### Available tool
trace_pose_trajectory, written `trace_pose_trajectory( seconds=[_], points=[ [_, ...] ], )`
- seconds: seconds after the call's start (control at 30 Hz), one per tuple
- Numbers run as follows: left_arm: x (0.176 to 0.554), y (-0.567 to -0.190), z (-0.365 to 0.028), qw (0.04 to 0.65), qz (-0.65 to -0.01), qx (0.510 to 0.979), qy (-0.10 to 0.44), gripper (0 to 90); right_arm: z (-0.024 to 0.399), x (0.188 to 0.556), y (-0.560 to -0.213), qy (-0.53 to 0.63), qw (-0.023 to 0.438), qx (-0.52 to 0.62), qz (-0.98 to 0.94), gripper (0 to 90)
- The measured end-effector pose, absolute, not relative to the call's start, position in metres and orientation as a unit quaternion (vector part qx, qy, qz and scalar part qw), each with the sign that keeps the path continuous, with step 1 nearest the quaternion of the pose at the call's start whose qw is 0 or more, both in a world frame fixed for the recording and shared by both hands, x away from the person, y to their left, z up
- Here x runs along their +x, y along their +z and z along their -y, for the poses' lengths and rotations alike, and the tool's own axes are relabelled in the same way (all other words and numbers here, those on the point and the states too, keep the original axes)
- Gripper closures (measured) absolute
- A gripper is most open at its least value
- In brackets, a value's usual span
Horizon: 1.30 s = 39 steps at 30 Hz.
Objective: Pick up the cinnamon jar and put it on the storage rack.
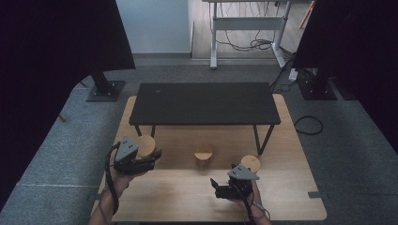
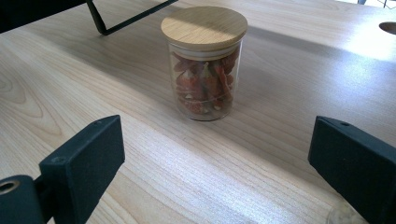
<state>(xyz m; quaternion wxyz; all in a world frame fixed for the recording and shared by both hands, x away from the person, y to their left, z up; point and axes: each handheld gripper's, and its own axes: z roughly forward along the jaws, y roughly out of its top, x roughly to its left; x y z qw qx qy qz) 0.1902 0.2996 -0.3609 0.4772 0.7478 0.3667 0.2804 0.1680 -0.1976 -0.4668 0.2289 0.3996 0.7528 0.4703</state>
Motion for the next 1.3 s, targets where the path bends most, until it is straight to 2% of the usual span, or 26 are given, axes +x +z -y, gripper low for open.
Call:
trace_pose_trajectory(
  seconds=[0.4, 1.3],
  points=[
    [0.192, -0.355, -0.298, 0.481, -0.367, 0.744, 0.283, 25.1, 0.201, 0.169, -0.466, 0.478, 0.219, 0.401, -0.750, 3.1],
    [0.201, -0.346, -0.295, 0.485, -0.375, 0.739, 0.279, 25.1, 0.194, 0.166, -0.468, 0.467, 0.234, 0.393, -0.757, 2.9]
  ],
)
